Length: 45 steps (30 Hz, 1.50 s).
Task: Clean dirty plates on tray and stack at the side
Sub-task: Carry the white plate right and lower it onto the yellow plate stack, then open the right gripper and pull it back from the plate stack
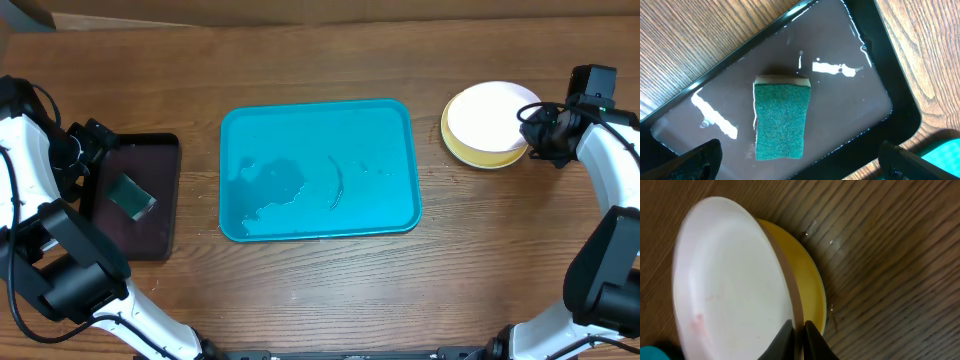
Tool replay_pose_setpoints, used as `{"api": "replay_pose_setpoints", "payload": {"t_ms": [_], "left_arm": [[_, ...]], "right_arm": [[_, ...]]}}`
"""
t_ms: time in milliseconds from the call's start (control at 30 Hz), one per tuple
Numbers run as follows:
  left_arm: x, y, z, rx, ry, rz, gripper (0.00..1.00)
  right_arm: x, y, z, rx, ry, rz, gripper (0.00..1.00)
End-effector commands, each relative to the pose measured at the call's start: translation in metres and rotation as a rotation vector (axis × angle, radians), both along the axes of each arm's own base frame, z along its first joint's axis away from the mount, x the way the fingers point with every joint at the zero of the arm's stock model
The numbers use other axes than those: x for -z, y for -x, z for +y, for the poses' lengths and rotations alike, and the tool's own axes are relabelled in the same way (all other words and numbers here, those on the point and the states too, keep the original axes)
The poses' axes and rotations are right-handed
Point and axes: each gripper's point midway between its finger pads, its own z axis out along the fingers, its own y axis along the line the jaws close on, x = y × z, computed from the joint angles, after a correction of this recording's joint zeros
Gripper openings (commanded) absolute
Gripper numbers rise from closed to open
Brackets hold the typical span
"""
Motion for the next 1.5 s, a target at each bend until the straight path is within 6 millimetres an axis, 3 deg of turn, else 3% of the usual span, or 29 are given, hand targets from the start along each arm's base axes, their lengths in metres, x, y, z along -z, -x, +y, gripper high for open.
{"api": "replay_pose_setpoints", "payload": {"t_ms": [0, 33, 133, 233, 467, 600, 633, 767, 933, 1033, 1100, 1200, 1333, 1467], "left_arm": [[-0.011, -0.003, 0.001, 0.008, -0.012, -0.029, 1.00], [-0.011, -0.003, 0.001, 0.008, -0.012, -0.029, 1.00], [-0.011, -0.003, 0.001, 0.008, -0.012, -0.029, 1.00], [-0.011, -0.003, 0.001, 0.008, -0.012, -0.029, 1.00], [-0.011, -0.003, 0.001, 0.008, -0.012, -0.029, 1.00], [-0.011, -0.003, 0.001, 0.008, -0.012, -0.029, 1.00], [-0.011, -0.003, 0.001, 0.007, -0.012, -0.029, 1.00], [-0.011, -0.003, 0.001, 0.008, -0.012, -0.029, 1.00], [-0.011, -0.003, 0.001, 0.008, -0.012, -0.029, 1.00], [-0.011, -0.003, 0.001, 0.008, -0.012, -0.029, 1.00], [-0.011, -0.003, 0.001, 0.008, -0.012, -0.029, 1.00], [-0.011, -0.003, 0.001, 0.008, -0.012, -0.029, 1.00], [-0.011, -0.003, 0.001, 0.007, -0.012, -0.029, 1.00], [-0.011, -0.003, 0.001, 0.008, -0.012, -0.029, 1.00]], "right_arm": [[0.000, -0.001, 0.005, -0.010, -0.001, 0.002, 0.21], [0.000, -0.002, 0.008, -0.016, -0.006, 0.000, 0.34], [0.000, -0.003, 0.015, -0.038, -0.015, -0.002, 0.39], [-0.001, -0.007, 0.029, -0.073, -0.051, -0.015, 0.52], [-0.004, 0.001, 0.055, -0.133, -0.090, 0.024, 0.55], [-0.041, 0.015, 0.058, -0.157, -0.085, 0.012, 0.64], [-0.063, 0.022, 0.062, -0.207, -0.073, -0.018, 0.66], [-0.118, 0.056, 0.079, -0.292, -0.066, -0.099, 0.72], [-0.161, 0.116, 0.105, -0.348, -0.057, -0.139, 0.81], [-0.165, 0.148, 0.124, -0.405, -0.064, -0.126, 0.87], [-0.163, 0.167, 0.136, -0.445, -0.073, -0.104, 1.00], [-0.159, 0.189, 0.149, -0.493, -0.099, -0.054, 1.00], [-0.147, 0.234, 0.171, -0.552, -0.227, 0.121, 1.00], [-0.145, 0.242, 0.173, -0.553, -0.251, 0.158, 1.00]]}}
